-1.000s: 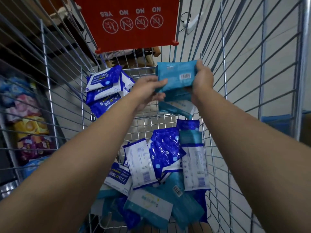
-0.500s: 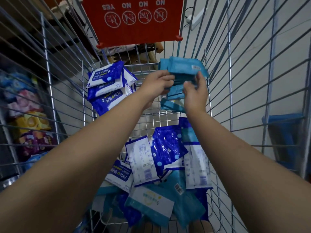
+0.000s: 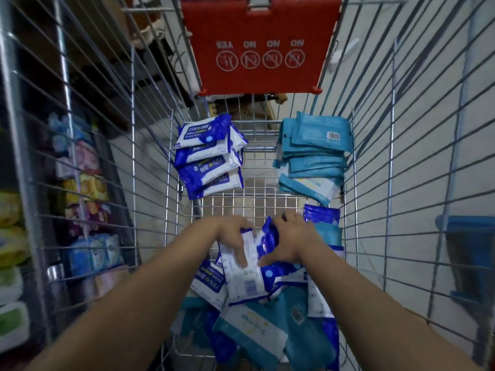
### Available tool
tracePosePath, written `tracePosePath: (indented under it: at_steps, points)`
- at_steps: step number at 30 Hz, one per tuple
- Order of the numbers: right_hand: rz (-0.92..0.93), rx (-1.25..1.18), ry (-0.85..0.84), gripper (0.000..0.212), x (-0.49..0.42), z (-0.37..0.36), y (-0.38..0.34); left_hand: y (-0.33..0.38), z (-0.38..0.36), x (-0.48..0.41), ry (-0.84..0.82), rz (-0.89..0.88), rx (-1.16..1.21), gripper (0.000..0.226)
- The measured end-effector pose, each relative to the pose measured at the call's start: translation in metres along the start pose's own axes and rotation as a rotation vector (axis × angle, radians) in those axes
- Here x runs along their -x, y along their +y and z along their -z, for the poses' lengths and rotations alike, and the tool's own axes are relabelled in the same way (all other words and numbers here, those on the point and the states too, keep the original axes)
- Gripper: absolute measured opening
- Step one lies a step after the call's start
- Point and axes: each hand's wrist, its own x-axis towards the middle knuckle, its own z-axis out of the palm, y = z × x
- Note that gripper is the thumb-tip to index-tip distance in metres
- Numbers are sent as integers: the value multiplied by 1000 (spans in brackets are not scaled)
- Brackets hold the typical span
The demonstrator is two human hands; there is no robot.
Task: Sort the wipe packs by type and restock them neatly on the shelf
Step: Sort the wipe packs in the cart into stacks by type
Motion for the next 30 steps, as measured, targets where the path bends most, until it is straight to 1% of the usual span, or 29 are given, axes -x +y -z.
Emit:
tracePosePath:
  at_steps: [2, 4, 6, 7, 9, 12, 13, 14, 17, 19, 20, 21, 22, 23, 25, 28, 30]
  points:
    - [-8, -56, -110, 97, -3, 3, -5, -11, -7, 1, 81, -35, 74, 56]
    - [-14, -106, -183, 90, -7, 2, -10, -19, -9, 2, 122, -75, 109, 39]
    - [-22, -161, -187, 89, -9, -1, -12, -28, -11, 2, 149, -93, 180, 21]
    - [-23, -209, -182, 87, -10, -2, -13, -31, -12, 5, 168, -105, 233, 17]
    - [-1, -328, -175, 77, -13, -1, -11, -37, -12, 10, 219, -121, 381, 16]
    - [36, -555, -194, 44, -19, 8, -7, -41, -10, 23, 334, -104, 698, 31]
    - [46, -626, -191, 36, -20, 13, -7, -41, -8, 27, 388, -97, 803, 32]
    - [41, -710, -188, 34, -20, 19, -6, -43, -5, 28, 445, -93, 895, 31]
    - [27, -986, -247, 39, -23, 37, -6, -49, 0, 32, 658, -55, 1125, 27]
    - [18, -1100, -264, 40, -26, 49, -7, -56, 1, 34, 774, -37, 1368, 15]
    - [22, -1154, -261, 39, -29, 53, -7, -60, 0, 35, 786, -41, 1498, 12]
    - [36, -1203, -264, 37, -33, 57, -7, -63, -1, 37, 763, -53, 1612, 11]
    - [57, -1239, -277, 34, -37, 59, -9, -67, -2, 37, 731, -71, 1673, 13]
    - [73, -1258, -290, 33, -40, 61, -11, -70, -3, 37, 711, -88, 1689, 20]
    - [68, -1253, -286, 32, -45, 62, -20, -70, -3, 36, 705, -108, 1617, 33]
    - [1, -1197, -188, 34, -51, 54, -35, -61, -2, 31, 749, -59, 1456, 35]
    - [-57, -1147, -84, 38, -51, 44, -42, -58, -3, 27, 806, -24, 1435, 36]
